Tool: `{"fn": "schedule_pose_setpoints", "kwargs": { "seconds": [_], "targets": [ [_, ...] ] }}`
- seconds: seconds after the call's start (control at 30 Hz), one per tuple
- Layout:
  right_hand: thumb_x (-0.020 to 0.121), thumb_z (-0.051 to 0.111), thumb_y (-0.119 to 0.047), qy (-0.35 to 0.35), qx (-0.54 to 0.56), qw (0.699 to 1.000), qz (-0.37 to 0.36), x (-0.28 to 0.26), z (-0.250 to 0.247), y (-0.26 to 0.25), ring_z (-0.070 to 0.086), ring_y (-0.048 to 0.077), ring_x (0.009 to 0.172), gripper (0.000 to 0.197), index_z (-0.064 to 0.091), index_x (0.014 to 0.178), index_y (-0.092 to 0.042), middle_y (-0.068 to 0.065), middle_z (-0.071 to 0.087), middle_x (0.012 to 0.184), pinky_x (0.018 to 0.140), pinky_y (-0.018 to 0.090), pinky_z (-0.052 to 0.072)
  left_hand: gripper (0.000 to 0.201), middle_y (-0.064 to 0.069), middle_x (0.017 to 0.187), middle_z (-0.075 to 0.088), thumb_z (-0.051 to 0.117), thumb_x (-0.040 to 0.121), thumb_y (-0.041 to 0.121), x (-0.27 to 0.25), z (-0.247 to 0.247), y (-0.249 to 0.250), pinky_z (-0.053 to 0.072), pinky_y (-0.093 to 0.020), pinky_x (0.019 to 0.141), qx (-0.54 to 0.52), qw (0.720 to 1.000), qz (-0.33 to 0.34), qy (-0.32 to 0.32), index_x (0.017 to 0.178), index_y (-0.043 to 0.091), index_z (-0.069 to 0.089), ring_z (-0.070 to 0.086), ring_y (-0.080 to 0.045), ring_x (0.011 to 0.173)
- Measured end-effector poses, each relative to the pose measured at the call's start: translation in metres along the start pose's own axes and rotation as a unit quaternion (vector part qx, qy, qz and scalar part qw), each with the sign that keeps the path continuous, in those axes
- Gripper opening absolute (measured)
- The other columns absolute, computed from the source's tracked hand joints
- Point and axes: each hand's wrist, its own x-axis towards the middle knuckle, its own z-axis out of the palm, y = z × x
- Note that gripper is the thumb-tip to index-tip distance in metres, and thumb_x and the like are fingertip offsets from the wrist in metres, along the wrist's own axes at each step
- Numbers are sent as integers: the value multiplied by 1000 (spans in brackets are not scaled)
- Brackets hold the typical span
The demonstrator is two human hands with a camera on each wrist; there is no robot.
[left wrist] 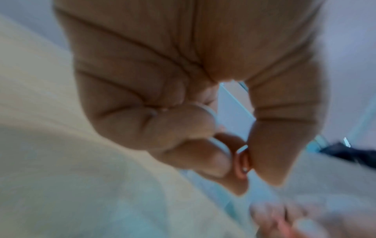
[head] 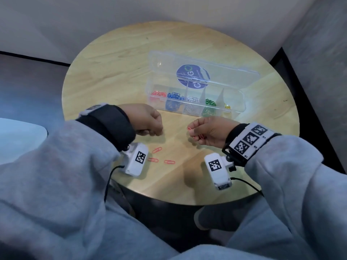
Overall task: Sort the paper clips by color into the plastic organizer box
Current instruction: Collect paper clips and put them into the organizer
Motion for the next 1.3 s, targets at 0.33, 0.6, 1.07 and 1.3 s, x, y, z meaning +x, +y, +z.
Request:
{"fn": "schedule_pose_setpoints", "kwargs": {
  "seconds": [0.33,0.6,1.07,1.3],
  "targets": [
    [86,36,9,-23,100,995,5,-3,8,0,55,12,50,25,51,73,-6,7,48,67,44,16,49,21,1,53,51,40,88,3,-5,-17,-3,33,-11,34,-329,944,-20,1,77,14,55,42,-5,39],
    [79,69,-19,18,-414,910,-27,-7,32,1,42,8,55,10,60,75,-22,-9,51,61,53,21,35,14,3,64,47,70,79,26,-4,0,2,31,-24,53,192,979,-56,35,81,18,59,40,-14,58],
    [81,68,-27,8,-595,802,-50,2,63,16,52,16,69,16,58,69,-22,-6,54,65,59,23,41,8,1,80,61,71,76,20,11,40,0,37,-22,64,351,935,-45,30,81,20,65,52,-17,74],
    [80,69,-31,51,-551,832,-33,1,46,13,50,10,61,13,62,74,-23,-8,55,64,62,24,45,10,8,67,61,76,71,21,6,29,-2,39,-22,62,320,945,-39,-56,71,21,67,53,-9,68]
  ]
}}
